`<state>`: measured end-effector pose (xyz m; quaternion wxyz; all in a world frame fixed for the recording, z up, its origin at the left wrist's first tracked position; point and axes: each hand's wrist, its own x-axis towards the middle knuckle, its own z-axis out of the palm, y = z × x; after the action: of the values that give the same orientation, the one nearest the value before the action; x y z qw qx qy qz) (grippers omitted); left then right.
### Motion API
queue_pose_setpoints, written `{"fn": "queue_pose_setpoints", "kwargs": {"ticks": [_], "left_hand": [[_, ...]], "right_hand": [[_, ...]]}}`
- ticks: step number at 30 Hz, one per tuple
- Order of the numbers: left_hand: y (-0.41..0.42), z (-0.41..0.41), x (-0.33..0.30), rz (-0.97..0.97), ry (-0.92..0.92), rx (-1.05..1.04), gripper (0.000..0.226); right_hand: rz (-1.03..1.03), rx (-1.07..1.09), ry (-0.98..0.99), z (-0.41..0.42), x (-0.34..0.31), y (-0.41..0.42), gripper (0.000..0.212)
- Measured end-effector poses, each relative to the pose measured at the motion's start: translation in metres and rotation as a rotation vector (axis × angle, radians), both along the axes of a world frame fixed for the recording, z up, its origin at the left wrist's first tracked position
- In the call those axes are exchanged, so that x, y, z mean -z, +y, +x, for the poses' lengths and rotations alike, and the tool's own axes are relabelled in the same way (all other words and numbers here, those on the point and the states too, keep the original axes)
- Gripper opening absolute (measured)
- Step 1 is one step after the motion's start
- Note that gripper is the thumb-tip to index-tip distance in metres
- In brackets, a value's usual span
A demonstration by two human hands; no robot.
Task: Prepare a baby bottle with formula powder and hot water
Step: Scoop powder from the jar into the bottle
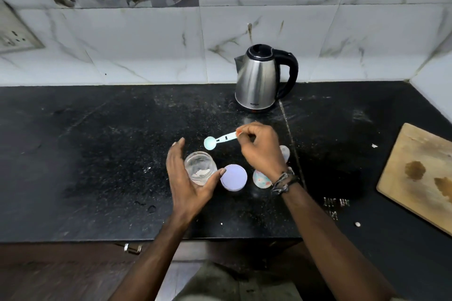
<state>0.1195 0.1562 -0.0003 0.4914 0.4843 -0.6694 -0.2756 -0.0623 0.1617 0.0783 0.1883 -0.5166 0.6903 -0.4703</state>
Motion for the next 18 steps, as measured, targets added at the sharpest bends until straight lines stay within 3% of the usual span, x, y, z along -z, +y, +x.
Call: {"fn": "queue_pose_setpoints", "kwargs": {"ticks": [4, 8, 18], "left_hand": [[-0.004, 0.027, 0.021, 0.177, -0.071, 0.016, 0.125], [-0.004, 0.037, 0.033, 0.275, -0.112, 0.058, 0.121], [-0.001, 0.04, 0.034, 0.311, -0.095, 0.085, 0.113]], "right_hand": [[0.072, -0.198, 0.219, 0.033, 0.008, -0.015, 0.019], [0.315, -0.315, 0.446, 0.06, 0.018, -0.025, 0.026], [0.589, -0.34, 0.509, 0.086, 0.013, -0.032, 0.03]]}}
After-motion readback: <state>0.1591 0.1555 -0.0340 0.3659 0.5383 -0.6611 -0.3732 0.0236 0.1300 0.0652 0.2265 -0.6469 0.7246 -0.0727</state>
